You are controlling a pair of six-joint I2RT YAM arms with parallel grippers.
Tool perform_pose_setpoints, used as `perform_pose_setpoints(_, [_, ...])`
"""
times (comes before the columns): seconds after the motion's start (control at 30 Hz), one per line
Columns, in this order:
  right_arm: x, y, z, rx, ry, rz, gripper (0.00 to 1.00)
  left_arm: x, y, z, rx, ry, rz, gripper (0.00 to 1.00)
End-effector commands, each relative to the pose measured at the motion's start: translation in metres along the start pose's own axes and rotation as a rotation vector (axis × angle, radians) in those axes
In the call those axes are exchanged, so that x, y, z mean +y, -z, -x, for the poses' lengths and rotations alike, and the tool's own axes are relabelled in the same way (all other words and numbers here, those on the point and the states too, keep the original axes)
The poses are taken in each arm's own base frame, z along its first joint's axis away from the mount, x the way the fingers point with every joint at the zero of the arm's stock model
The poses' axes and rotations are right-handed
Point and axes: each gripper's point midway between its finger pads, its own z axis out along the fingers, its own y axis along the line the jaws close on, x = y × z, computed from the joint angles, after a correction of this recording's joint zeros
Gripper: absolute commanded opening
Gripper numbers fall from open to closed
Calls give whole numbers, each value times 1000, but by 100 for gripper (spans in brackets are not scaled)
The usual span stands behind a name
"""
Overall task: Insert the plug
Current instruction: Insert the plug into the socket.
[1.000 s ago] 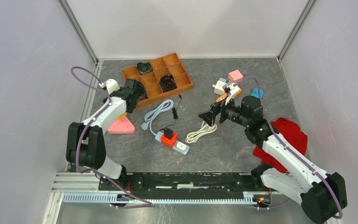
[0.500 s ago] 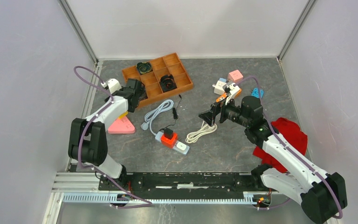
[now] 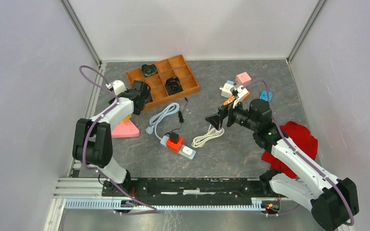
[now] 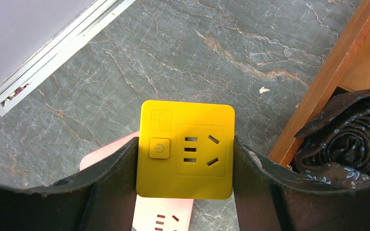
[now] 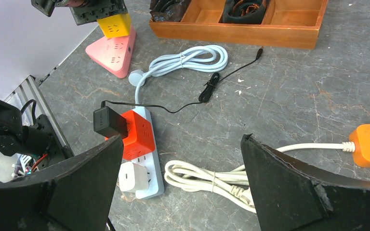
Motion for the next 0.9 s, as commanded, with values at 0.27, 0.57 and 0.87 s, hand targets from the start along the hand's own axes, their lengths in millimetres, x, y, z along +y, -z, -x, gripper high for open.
perform_pose_setpoints(0.27, [0,4,8,-34,24,-7,98,-6,-7,-5,13,32,-3,40])
perform_pose_setpoints(0.57, [1,6,11,-47,28,-9,98,-9,-9,2,-5,-9,-4,39])
perform_pose_setpoints(0.87, [1,10,12,-52,40,-15,98,-9,10,42,-67,27,-36,39])
